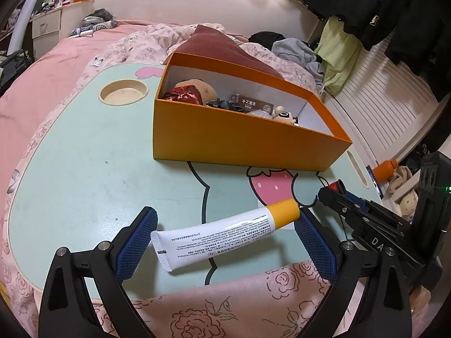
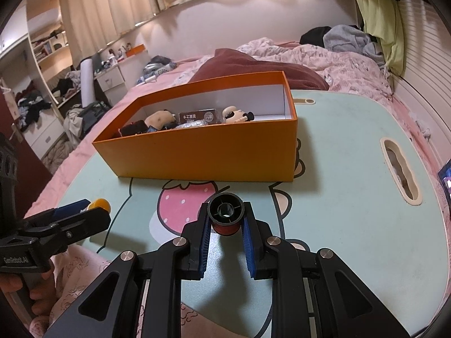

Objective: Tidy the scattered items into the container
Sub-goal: 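Hold the spool and white tube lifted above the tray, then carry the spool into the orange box and open the right tool while the left tool holds the tube, then withdraw the open right tool from the box, then lower the white tube into the orange box and open the left tool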

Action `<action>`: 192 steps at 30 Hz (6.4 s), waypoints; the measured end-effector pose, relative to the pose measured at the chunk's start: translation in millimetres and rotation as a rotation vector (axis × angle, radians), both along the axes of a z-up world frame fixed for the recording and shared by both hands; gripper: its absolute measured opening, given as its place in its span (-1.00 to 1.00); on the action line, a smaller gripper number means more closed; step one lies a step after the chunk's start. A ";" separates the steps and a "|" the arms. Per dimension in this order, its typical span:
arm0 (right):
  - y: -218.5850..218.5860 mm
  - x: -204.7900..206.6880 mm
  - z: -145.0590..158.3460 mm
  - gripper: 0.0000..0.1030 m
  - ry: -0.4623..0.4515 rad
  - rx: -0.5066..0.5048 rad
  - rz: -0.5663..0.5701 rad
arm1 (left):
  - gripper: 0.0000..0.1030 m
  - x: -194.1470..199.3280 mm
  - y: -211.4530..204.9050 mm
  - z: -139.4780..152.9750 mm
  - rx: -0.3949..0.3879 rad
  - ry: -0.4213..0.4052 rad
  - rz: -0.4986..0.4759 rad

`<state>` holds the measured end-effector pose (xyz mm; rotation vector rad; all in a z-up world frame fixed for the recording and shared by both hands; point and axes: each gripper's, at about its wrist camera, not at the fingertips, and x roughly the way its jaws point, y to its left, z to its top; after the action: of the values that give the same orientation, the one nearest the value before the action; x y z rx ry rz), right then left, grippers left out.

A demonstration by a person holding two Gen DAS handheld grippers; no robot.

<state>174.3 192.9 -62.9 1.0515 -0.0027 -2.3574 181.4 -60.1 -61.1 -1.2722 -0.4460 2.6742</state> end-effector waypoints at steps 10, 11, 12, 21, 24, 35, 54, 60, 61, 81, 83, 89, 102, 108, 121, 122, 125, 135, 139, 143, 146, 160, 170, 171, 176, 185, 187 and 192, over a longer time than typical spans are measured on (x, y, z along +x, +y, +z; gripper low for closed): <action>-0.1 -0.1 0.3 -0.61 -0.001 0.000 0.000 | 0.89 0.6 3.0 -0.2 -0.009 0.007 -0.004; -0.1 0.0 0.4 -0.61 -0.001 0.000 0.000 | 0.89 0.5 3.3 -0.4 -0.010 0.006 -0.006; -0.1 -0.1 0.4 -0.61 -0.001 0.000 0.000 | 0.89 0.5 3.6 -0.5 -0.010 0.004 -0.006; -0.1 0.1 0.5 -0.61 -0.002 0.000 0.000 | 0.89 1.1 2.7 -0.4 -0.010 0.000 -0.008; 0.1 0.2 0.7 -0.61 -0.002 0.000 0.000 | 0.89 1.2 2.6 -0.3 -0.011 0.001 -0.008; 0.7 0.9 1.2 -0.61 0.002 0.001 -0.001 | 0.89 1.3 6.9 0.6 -0.029 0.008 -0.009; -20.0 -15.0 66.0 -0.61 0.145 0.021 -0.044 | 0.89 -57.1 10.5 65.5 -0.086 0.082 -0.051; -45.4 -50.6 84.4 -0.61 0.143 0.068 -0.033 | 0.89 -107.4 13.0 74.1 -0.157 0.089 -0.044; -46.8 -56.7 84.7 -0.61 0.145 0.074 -0.031 | 0.89 -113.7 11.9 71.0 -0.155 0.086 -0.041; -55.2 -100.0 56.7 -0.61 0.053 0.138 -0.052 | 0.89 -136.1 3.0 49.6 -0.140 0.020 -0.021; -56.3 -101.2 56.9 -0.61 0.051 0.137 -0.052 | 0.89 -136.3 2.4 50.6 -0.141 0.024 -0.020; -54.6 -103.5 55.5 -0.61 0.029 0.121 -0.049 | 0.89 -136.7 5.9 50.0 -0.153 0.021 -0.029; -51.6 -105.1 54.9 -0.60 0.018 0.119 -0.054 | 0.89 -139.9 10.3 48.1 -0.163 0.008 -0.033; -50.5 -105.0 55.5 -0.46 0.020 0.119 -0.057 | 0.90 -138.3 9.4 49.4 -0.140 0.011 -0.047; -38.2 -88.6 68.8 0.17 0.043 0.070 -0.060 | 0.91 -110.3 -4.5 57.3 -0.114 -0.015 -0.043; -38.9 -86.2 70.5 0.17 0.044 0.069 -0.056 | 0.91 -105.9 -4.2 59.7 -0.122 -0.008 -0.045; -40.8 -81.3 73.3 0.17 0.043 0.069 -0.051 | 0.91 -95.1 -2.7 67.0 -0.136 0.013 -0.055; -18.3 -31.5 67.4 0.17 0.066 0.031 -0.083 | 0.91 -48.7 -5.4 65.7 -0.098 0.058 -0.055; -16.8 -10.7 48.4 0.23 0.009 0.072 -0.085 | 0.91 -29.0 6.1 38.0 -0.109 0.017 -0.086; -19.6 -2.7 25.1 0.24 -0.026 0.147 -0.083 | 0.91 -16.9 12.8 13.4 -0.123 -0.017 -0.079; -16.8 -6.6 15.8 0.24 -0.059 0.158 -0.104 | 0.91 -14.9 13.4 -2.5 -0.169 -0.041 -0.043; -20.6 -7.8 -10.8 0.74 -0.091 0.288 -0.125 | 1.00 -22.7 20.0 -23.8 -0.306 -0.067 -0.009; -22.3 -6.4 -10.3 0.82 -0.094 0.284 -0.118 | 0.89 -17.7 15.6 -15.6 -0.226 -0.005 -0.031; -22.9 -6.0 -10.4 0.85 -0.094 0.284 -0.113 | 0.89 -16.0 12.4 -9.5 -0.209 0.015 -0.025; -25.0 -3.6 -10.1 0.88 -0.093 0.287 -0.104 | 0.89 -19.3 -1.7 39.1 -0.126 0.121 -0.011; -25.8 -1.6 -10.2 0.88 -0.091 0.286 -0.102 | 0.91 -115.1 4.3 78.9 -0.116 0.045 -0.030; -26.0 -1.5 -10.2 0.88 -0.091 0.287 -0.102 | 0.91 -130.9 6.7 66.4 -0.105 -0.023 -0.035; -26.6 -1.2 -10.1 0.88 -0.090 0.287 -0.102 | 0.91 -136.6 14.9 48.7 -0.165 -0.099 -0.057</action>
<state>173.1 166.3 -73.0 1.3205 0.2609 -2.4492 44.8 -45.3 -12.5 -1.4434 -0.1993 2.6556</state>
